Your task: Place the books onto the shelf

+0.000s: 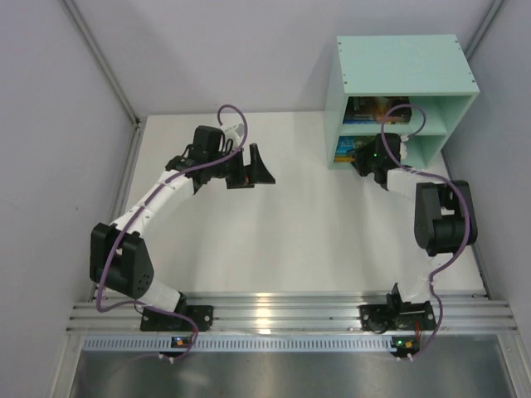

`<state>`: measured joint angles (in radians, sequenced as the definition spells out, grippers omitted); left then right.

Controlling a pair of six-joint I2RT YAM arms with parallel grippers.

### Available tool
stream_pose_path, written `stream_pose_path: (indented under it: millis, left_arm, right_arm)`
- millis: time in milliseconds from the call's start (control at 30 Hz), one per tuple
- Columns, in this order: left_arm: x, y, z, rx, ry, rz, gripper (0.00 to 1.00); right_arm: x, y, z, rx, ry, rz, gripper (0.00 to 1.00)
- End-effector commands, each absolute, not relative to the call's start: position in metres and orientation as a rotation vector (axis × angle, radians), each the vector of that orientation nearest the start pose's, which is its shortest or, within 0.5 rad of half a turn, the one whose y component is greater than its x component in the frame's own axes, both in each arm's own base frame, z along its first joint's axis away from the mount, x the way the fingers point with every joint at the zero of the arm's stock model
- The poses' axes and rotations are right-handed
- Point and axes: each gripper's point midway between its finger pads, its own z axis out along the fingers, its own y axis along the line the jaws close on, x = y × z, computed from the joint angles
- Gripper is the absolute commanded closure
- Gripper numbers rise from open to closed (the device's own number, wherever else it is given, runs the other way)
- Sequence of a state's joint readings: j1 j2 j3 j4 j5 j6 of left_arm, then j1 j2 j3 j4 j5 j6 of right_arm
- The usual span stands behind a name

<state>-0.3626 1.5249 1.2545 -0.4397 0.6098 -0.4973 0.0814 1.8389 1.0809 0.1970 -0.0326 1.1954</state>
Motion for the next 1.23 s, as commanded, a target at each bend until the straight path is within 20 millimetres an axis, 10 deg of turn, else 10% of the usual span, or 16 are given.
stream_pose_path:
  millis: [0, 300, 467, 633, 833, 1200]
  left_arm:
    - [0.329, -0.245, 0.247, 0.231, 2.262, -1.089, 0.01]
    - [0.321, -0.235, 0.297, 0.235, 2.132, -1.058, 0.01]
    - [0.293, -0.228, 0.331, 0.276, 2.037, -1.088, 0.01]
    - [0.264, -0.211, 0.362, 0.287, 1.916, -1.052, 0.01]
    - [0.224, -0.209, 0.38, 0.264, 1.773, -1.193, 0.01]
    - [0.215, -0.199, 0.356, 0.233, 1.864, -1.135, 0.01]
  right_arm:
    - [0.509, 0.074, 0.214, 0.869, 1.715, 0.778, 0.56]
    - [0.41, 0.065, 0.223, 0.775, 1.854, 0.683, 0.39]
    - [0.337, 0.067, 0.23, 0.597, 2.004, 0.607, 0.0]
    - [0.275, 0.063, 0.259, 0.443, 2.017, 0.547, 0.0]
    - [0.231, 0.076, 0.275, 0.323, 2.049, 0.612, 0.0]
    - [0.202, 0.08, 0.278, 0.281, 2.016, 0.648, 0.0]
